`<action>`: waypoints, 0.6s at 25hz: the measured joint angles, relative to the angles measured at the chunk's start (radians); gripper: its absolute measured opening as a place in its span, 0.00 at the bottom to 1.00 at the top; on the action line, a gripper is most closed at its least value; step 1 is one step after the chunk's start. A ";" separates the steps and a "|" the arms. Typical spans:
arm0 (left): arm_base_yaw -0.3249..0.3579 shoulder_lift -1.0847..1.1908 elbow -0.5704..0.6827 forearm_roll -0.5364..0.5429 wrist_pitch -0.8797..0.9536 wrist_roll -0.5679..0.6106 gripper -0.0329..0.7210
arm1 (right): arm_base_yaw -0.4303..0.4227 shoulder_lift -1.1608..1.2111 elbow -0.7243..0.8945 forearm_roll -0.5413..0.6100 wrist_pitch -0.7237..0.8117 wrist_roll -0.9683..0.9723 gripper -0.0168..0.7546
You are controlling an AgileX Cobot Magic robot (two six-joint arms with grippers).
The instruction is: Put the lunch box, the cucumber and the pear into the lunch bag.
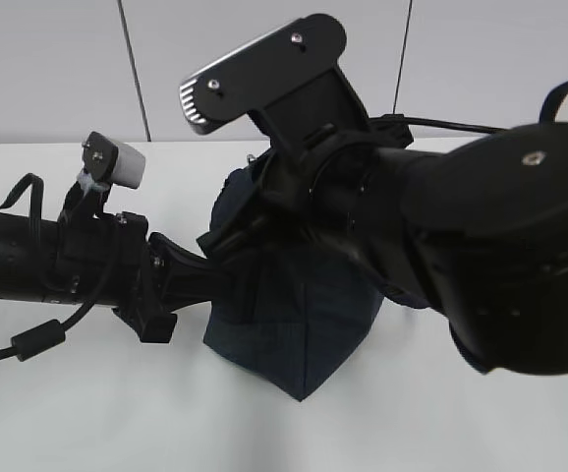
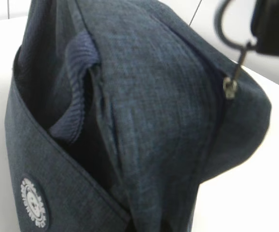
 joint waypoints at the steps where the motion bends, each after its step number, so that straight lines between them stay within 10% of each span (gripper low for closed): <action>1: 0.000 0.000 0.000 0.000 0.002 0.000 0.05 | -0.013 0.000 -0.009 0.026 0.000 -0.017 0.02; 15: 0.000 0.000 0.019 0.000 0.013 0.000 0.05 | -0.372 0.018 -0.109 0.274 0.298 -0.185 0.02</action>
